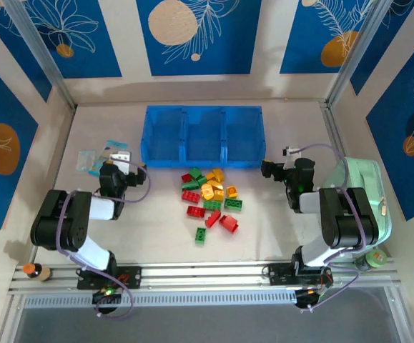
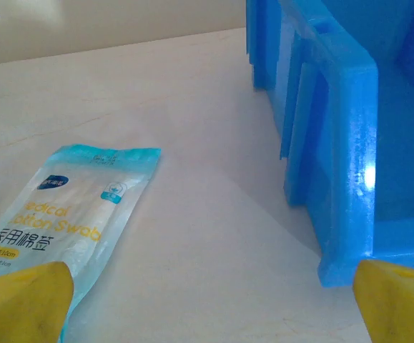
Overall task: Sort the legos into containers by color
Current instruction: Pick up the lego from the middle-left of the table.
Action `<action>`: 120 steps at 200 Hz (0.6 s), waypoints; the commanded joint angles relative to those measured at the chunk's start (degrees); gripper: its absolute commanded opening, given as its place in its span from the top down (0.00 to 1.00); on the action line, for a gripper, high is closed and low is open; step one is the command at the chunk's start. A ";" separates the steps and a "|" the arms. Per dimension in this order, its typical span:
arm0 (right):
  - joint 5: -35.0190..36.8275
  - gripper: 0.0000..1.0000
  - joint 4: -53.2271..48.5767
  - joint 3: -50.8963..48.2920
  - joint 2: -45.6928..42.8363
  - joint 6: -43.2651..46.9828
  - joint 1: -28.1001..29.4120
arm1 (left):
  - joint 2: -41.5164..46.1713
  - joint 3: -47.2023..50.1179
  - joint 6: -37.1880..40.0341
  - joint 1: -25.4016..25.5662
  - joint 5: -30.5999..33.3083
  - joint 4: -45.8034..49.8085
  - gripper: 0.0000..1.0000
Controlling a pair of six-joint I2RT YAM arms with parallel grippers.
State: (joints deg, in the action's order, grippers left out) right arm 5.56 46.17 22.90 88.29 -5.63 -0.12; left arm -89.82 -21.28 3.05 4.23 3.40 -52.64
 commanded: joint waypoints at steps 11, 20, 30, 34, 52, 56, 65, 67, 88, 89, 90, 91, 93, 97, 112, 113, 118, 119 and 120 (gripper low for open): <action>-0.64 0.01 0.07 0.96 -1.04 -0.10 0.12 | 0.26 -0.29 -0.24 -0.45 -0.94 -0.71 0.00; -0.64 0.01 0.29 1.01 -1.01 -0.07 0.12 | 0.26 -0.26 -0.24 -0.45 -0.94 -0.71 0.00; -0.64 0.01 0.33 1.02 -0.97 -0.08 0.12 | 0.26 -0.33 -0.24 -0.45 -0.89 -0.71 0.00; -0.64 0.01 0.27 1.00 -1.01 -0.07 0.12 | 0.27 -0.28 -0.24 -0.45 -0.93 -0.71 0.00; -0.64 0.01 0.16 0.98 -1.02 -0.08 0.12 | 0.26 -0.33 -0.24 -0.45 -0.94 -0.71 0.00; -0.64 0.01 0.19 1.01 -1.02 -0.08 0.12 | 0.28 -0.26 -0.24 -0.45 -0.94 -0.71 0.00; -0.64 0.01 0.20 0.94 -1.02 -0.08 0.12 | 0.32 -0.30 -0.24 -0.43 -0.94 -0.66 0.00; -0.64 0.01 0.20 0.99 -1.02 -0.08 0.12 | 0.30 -0.31 -0.24 -0.44 -0.92 -0.70 0.00; -0.64 0.01 0.15 0.99 -1.02 -0.08 0.12 | 0.27 -0.29 -0.24 -0.45 -0.90 -0.71 0.00; -0.64 0.01 0.15 0.96 -1.02 -0.08 0.12 | 0.27 -0.31 -0.24 -0.45 -0.92 -0.71 0.00; -0.64 0.01 0.19 0.98 -1.02 -0.08 0.12 | 0.26 -0.29 -0.24 -0.45 -0.93 -0.71 0.00; -0.64 0.01 0.17 0.95 -1.02 -0.08 0.12 | 0.26 -0.27 -0.24 -0.45 -0.93 -0.71 0.00; -0.64 0.01 0.17 1.00 -1.02 -0.08 0.12 | 0.26 -0.33 -0.24 -0.45 -0.94 -0.66 0.00; -0.64 0.01 0.21 0.99 -1.02 -0.08 0.12 | 0.26 -0.29 -0.28 -0.45 -0.94 -0.70 0.00; -0.64 0.01 0.19 1.01 -1.02 -0.08 0.12 | 0.31 -0.28 -0.25 -0.45 -0.94 -0.71 0.00; -0.64 0.01 0.17 1.01 -1.02 -0.08 0.12 | 0.29 -0.27 -0.24 -0.45 -0.94 -0.71 0.00; -0.64 0.01 0.16 0.96 -1.02 -0.08 0.12 | 0.27 -0.32 -0.24 -0.45 -0.93 -0.71 0.00; -0.64 0.01 0.20 0.99 -1.02 -0.08 0.12 | 0.26 -0.33 -0.24 -0.45 -0.89 -0.71 0.00; -0.64 0.01 0.21 1.00 -1.02 -0.08 0.12 | 0.26 -0.29 -0.24 -0.45 -0.91 -0.71 0.00</action>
State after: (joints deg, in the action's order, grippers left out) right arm 5.56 46.15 22.90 88.29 -5.58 -0.10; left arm -89.82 -21.28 3.07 4.23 3.40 -52.64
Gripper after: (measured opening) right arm 0.991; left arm 0.998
